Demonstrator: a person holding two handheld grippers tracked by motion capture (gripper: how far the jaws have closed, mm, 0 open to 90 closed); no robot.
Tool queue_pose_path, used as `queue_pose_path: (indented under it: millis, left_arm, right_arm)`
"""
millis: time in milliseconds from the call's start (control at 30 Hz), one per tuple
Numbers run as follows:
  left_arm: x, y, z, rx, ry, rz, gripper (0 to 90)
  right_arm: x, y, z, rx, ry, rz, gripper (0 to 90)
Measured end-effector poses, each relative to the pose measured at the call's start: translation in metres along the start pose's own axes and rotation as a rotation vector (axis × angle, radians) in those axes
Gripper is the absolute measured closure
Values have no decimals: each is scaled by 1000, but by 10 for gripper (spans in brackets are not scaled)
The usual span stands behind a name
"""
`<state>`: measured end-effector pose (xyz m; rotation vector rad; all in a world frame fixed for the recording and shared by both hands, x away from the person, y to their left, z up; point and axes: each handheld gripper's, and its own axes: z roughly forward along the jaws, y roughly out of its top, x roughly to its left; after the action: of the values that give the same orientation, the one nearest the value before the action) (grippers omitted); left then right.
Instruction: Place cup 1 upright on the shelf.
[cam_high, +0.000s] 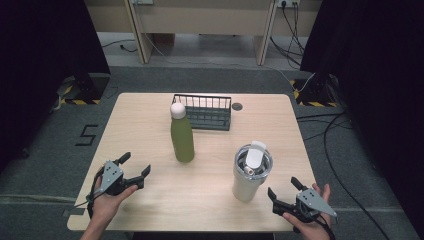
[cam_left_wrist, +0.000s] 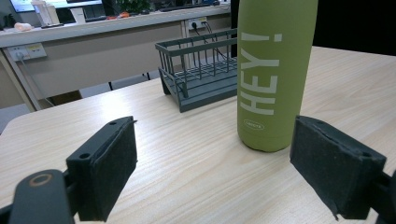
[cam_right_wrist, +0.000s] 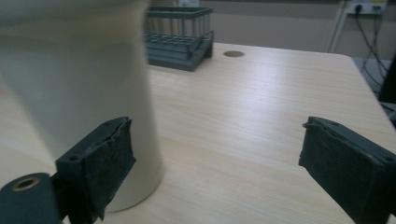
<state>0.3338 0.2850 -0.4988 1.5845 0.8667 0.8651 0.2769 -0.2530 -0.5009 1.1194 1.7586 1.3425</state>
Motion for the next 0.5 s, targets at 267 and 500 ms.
queue_pose_path:
  millis: [267, 500]
  left_arm:
    - [-3, 1, 2, 2, -5, 0, 143]
    - [-5, 1, 3, 4, -9, 0, 143]
  right_arm:
    - [23, 4, -1, -20, 83, -58, 50]
    - [37, 9, 5, -40, 127, -86, 49]
